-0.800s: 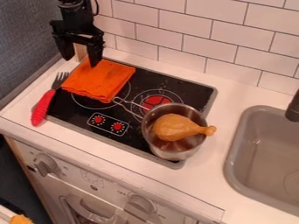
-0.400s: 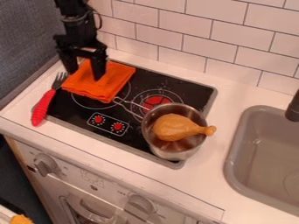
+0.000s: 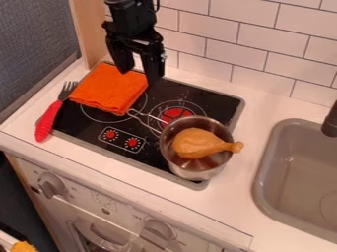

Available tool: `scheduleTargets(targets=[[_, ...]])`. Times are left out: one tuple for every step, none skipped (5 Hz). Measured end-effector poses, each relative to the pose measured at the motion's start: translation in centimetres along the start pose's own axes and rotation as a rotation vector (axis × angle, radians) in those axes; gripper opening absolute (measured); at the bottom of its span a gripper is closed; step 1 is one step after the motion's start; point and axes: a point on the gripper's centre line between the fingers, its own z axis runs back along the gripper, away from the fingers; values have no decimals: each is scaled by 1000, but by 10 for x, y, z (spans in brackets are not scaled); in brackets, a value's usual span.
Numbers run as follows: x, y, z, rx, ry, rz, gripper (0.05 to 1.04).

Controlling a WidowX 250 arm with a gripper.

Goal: Take the chicken leg from the silver pot and put it on the orange cloth

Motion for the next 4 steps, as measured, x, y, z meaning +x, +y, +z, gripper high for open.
scheduleTargets(targets=[[-6,-46,-16,-67,54,-242,999],[-21,-53,-32,-89,62,-358,999],[-25,-70,-49,-20,75,-500,999],[-17,-84,-57,49,47,-565,999]])
